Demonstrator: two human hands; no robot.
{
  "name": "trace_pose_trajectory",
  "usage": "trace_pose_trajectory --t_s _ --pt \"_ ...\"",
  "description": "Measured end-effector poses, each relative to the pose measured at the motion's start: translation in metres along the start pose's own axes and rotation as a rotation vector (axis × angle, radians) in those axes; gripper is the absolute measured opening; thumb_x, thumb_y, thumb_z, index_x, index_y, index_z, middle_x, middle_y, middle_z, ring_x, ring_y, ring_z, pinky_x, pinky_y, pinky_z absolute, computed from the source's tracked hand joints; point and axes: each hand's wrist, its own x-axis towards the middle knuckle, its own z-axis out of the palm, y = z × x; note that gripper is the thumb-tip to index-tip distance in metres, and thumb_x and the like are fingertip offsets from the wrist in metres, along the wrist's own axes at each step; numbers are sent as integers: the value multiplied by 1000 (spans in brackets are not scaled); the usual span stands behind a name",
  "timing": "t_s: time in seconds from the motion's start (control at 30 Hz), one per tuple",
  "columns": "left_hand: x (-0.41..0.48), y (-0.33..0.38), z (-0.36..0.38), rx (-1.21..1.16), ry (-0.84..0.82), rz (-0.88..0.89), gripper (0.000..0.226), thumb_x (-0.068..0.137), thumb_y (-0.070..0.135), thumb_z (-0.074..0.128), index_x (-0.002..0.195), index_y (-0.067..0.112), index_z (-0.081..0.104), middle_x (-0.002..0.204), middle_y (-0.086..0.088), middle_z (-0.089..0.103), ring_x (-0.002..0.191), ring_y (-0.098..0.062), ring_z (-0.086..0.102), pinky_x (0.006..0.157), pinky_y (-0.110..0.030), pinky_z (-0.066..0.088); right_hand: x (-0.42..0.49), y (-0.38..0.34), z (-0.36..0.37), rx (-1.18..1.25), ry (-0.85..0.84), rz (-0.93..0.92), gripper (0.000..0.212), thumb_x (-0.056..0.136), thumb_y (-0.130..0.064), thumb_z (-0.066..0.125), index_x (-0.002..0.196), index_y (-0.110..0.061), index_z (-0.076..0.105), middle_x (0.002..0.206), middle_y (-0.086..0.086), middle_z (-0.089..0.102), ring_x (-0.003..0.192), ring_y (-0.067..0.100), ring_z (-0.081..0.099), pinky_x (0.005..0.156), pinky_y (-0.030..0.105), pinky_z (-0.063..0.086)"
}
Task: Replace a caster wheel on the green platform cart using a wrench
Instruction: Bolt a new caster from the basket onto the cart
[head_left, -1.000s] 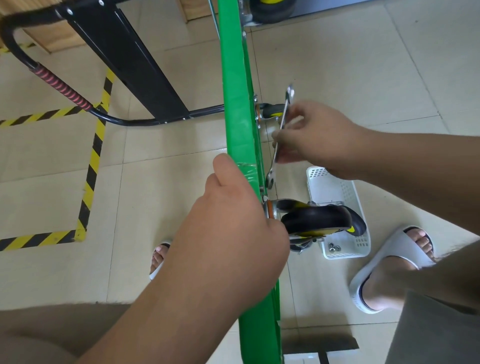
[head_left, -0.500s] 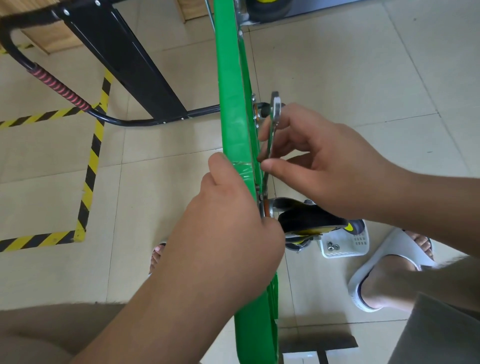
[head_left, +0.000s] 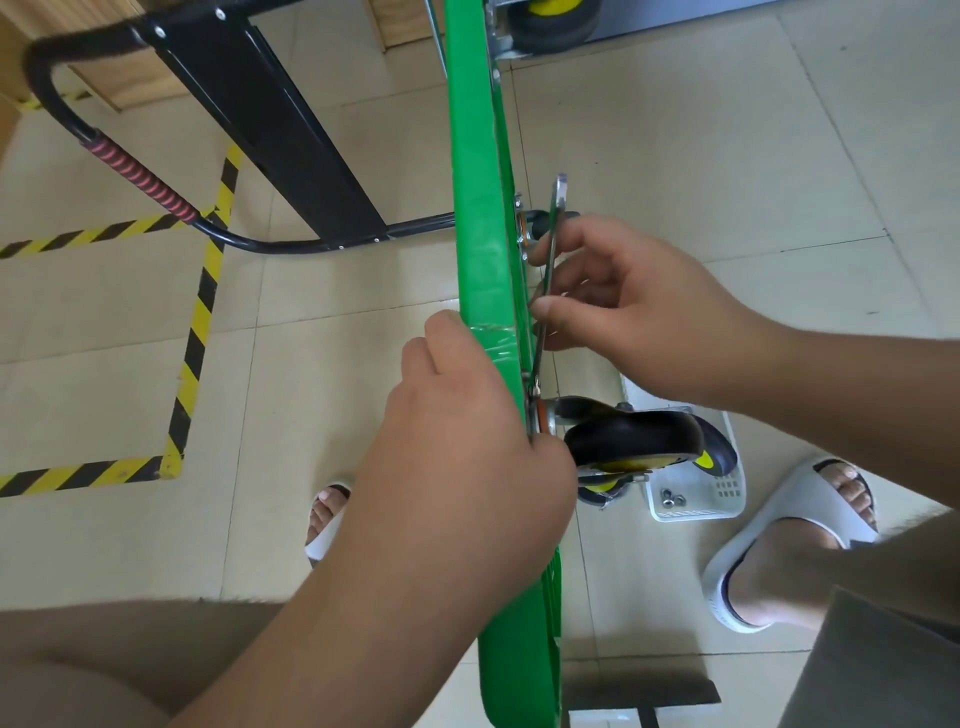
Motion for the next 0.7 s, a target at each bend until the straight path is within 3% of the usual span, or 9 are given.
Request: trace_pose_trajectory --t_s 0.2,0.33,0.47,0.6,0.7 --pt "-1 -1 2 -16 31 22 59 86 28 71 125 32 27 105 11 41 86 -18 57 66 -37 53 26 19 0 219 -7 325 34 98 -9 66 130 -1 57 106 27 71 90 34 76 86 45 63" --pt "0 -2 2 -16 25 29 59 86 28 70 126 31 28 106 10 42 87 -20 58 69 -41 55 33 33 5 323 -14 546 29 99 -8 63 120 11 60 110 30 72 98 37 75 91 43 61" --pt "0 -3 1 -12 13 35 59 86 28 70 127 31 27 106 10 40 87 -19 56 69 -39 54 31 35 11 395 -4 766 23 99 -4 62 111 15 61 101 25 74 82 27 77 79 34 64" --pt "0 -3 1 -15 9 39 60 85 27 70 126 32 27 107 10 41 88 -20 58 71 -41 56 29 36 14 422 21 872 21 100 -3 60 116 11 59 107 26 72 90 29 77 75 36 64" --pt "0 -3 1 -7 7 41 56 85 26 68 123 31 27 105 10 41 87 -20 57 69 -39 53 30 38 11 393 78 850 17 100 -3 60 110 12 60 95 24 73 79 28 78 72 34 65"
